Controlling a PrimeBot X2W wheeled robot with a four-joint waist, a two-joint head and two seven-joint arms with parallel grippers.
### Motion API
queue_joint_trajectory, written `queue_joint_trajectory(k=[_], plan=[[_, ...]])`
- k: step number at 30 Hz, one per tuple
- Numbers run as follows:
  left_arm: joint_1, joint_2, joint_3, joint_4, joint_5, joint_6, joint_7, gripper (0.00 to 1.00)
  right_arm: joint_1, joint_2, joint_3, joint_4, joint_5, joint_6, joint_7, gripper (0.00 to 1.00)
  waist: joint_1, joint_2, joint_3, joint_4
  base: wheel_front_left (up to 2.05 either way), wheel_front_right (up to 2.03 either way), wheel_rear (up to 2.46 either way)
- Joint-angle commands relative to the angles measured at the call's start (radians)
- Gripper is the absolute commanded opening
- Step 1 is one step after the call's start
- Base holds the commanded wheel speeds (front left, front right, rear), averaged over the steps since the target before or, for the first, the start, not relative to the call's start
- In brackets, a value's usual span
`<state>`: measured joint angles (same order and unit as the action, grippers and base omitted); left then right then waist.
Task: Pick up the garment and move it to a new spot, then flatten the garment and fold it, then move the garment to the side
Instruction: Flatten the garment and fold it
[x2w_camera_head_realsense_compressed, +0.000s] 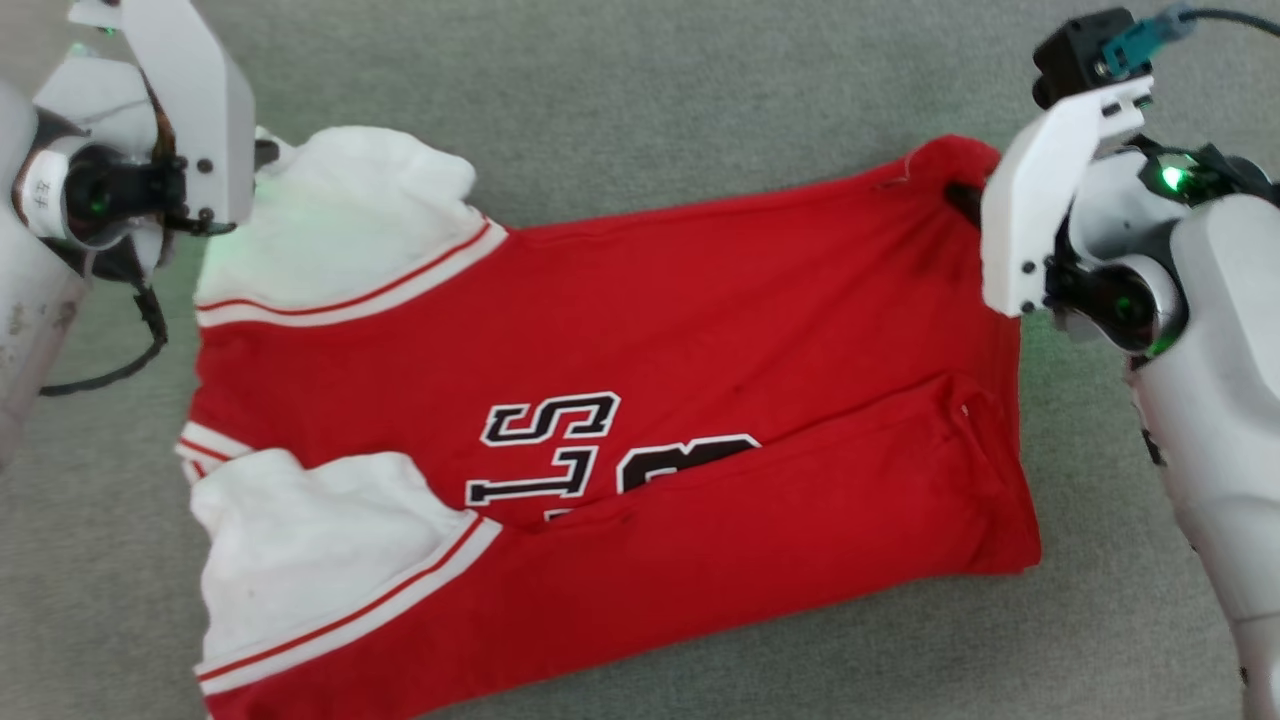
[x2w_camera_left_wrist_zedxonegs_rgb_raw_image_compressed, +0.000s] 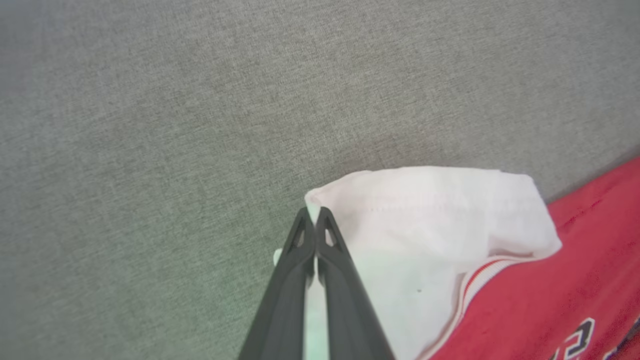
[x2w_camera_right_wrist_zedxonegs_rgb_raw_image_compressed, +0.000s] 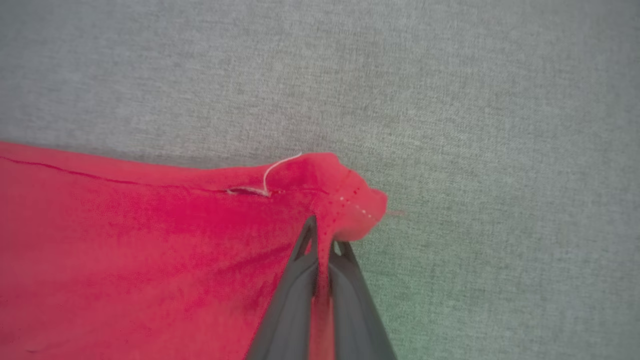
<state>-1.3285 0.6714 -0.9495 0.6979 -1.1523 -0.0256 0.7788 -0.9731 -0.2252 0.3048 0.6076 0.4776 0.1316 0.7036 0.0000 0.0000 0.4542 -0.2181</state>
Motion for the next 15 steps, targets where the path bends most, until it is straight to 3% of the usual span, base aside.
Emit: queue_joint_trajectory(k=[1, 8, 15], plan=[[-0.001, 0.003, -0.003, -0.011, 0.005, -0.002, 0.001, 0.0, 0.019, -0.019, 0.004, -0.011, 0.006, -0.002, -0.009, 0.0, 0.0, 0.0, -0.033, 0.028, 0.0, 0.0, 0.0], [0.024, 0.04, -0.008, -0.117, 0.016, 0.005, -0.009, 0.0, 0.075, -0.094, 0.045, -0.107, 0.043, -0.002, 0.003, 0.0, 0.0, 0.0, -0.099, 0.069, 0.0, 0.0, 0.0], [0.082, 0.098, -0.002, -0.292, 0.011, 0.048, -0.028, 0.0, 0.15, -0.167, 0.054, -0.218, 0.066, -0.002, 0.029, 0.0, 0.0, 0.0, -0.158, 0.11, 0.0, 0.0, 0.0]])
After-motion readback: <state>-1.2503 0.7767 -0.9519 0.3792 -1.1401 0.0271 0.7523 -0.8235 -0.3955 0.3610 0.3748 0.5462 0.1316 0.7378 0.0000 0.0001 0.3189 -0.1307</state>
